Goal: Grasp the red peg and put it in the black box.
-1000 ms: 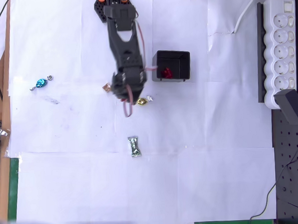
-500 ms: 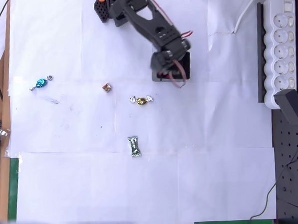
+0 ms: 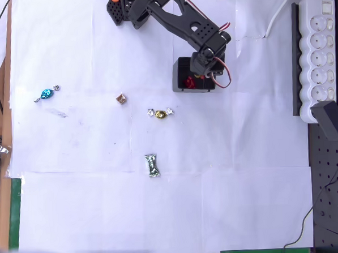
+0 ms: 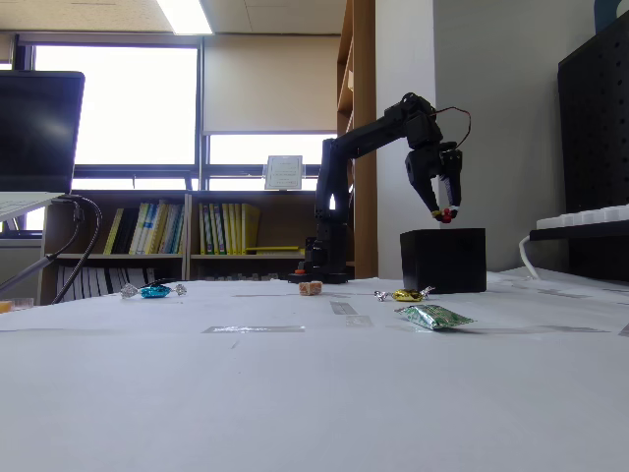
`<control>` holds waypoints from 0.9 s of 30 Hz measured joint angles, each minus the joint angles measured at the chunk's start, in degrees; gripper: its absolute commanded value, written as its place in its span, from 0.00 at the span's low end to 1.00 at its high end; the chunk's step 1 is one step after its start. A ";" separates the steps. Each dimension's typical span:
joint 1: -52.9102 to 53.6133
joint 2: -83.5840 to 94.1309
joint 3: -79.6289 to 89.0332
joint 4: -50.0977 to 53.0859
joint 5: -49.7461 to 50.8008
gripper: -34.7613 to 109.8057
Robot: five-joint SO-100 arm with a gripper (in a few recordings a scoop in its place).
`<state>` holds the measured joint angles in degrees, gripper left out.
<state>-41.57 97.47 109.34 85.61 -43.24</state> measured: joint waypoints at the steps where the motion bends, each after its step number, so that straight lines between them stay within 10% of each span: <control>1: 0.00 0.00 0.00 0.09 0.00 0.50; 8: 0.26 0.00 0.00 1.23 -0.18 0.72; 15: 1.41 0.00 0.00 3.87 -2.37 0.73; 20: 4.22 -0.26 0.00 5.71 -5.45 0.51; 22: 6.68 -2.11 0.00 6.59 -8.61 0.27; 27: 17.75 -12.22 -0.79 2.11 -11.60 0.24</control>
<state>-23.82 85.25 108.54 87.71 -54.84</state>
